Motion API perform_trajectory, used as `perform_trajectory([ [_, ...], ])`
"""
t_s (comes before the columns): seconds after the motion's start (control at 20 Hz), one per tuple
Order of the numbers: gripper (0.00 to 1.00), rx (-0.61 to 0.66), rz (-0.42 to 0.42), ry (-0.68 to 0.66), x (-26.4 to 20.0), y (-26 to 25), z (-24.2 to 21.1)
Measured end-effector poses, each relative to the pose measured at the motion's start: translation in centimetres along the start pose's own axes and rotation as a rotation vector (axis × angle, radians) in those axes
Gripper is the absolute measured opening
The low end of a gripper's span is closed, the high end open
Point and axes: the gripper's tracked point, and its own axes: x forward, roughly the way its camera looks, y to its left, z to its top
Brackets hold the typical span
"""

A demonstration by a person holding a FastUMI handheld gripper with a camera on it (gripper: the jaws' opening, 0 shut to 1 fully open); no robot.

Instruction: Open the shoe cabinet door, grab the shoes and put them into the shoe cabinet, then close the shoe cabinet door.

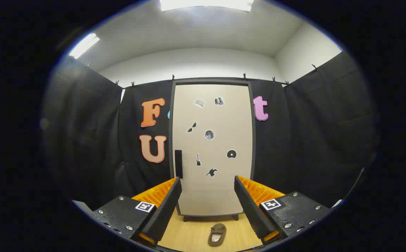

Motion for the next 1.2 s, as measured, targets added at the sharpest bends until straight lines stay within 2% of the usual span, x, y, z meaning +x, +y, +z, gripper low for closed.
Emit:
perform_trajectory([
  [0.5, 0.93, -0.013, -0.012, 0.005, 0.9, 0.4, 0.0],
  [0.65, 0.87, -0.016, -0.013, 0.006, 1.1, 0.5, -0.1],
  [1.2, 0.87, -0.021, 0.014, 0.008, 4.9, 4.4, -0.7],
])
